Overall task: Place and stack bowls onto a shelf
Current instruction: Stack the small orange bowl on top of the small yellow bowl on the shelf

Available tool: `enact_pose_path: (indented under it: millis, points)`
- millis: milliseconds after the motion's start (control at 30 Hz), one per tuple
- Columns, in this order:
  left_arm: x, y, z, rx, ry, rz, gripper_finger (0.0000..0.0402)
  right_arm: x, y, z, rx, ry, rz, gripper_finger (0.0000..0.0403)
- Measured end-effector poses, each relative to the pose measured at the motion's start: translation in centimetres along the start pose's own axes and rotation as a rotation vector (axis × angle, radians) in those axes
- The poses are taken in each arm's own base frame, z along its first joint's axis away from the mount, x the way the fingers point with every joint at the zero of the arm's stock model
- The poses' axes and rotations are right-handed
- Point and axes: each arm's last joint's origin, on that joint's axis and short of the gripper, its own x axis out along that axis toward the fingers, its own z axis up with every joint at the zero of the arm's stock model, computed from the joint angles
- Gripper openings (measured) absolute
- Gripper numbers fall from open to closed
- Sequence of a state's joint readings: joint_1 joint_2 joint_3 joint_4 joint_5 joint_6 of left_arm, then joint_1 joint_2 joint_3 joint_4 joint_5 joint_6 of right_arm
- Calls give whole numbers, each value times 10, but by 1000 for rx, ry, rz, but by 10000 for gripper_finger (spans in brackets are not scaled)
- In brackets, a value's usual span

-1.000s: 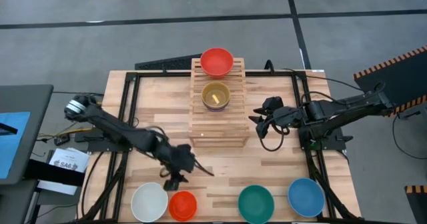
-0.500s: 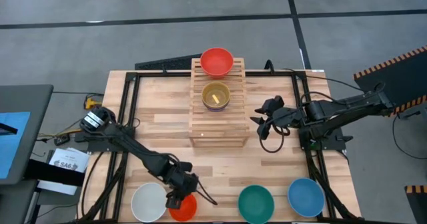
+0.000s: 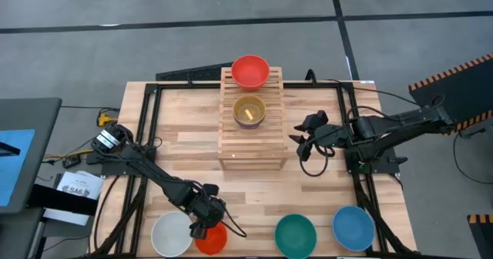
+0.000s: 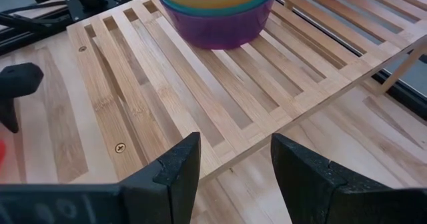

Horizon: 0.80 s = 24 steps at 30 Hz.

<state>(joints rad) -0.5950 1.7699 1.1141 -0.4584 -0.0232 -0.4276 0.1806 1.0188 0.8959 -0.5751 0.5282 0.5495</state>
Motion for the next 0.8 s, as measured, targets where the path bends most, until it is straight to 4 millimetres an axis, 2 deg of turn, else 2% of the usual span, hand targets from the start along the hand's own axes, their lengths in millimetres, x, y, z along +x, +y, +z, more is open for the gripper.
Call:
enact_pose_path:
  millis: [233,367,533,667,733,800]
  points:
    - [1,4,0,-23,-4,22,173,0,0,0,10,-2,-4,207]
    - [10,8,-4,-60,52,46,158,0,0,0,10,-3,-5,207]
    - [19,19,-4,-138,91,88,107,0,0,0,14,-8,-2,207]
    - [19,29,-1,-174,105,95,48,1,0,0,18,-12,-12,207]
    - [15,32,3,-193,110,82,15,2,-1,0,26,-7,-19,207]
    - [3,37,10,-216,115,73,7,2,-1,0,28,-8,-20,207]
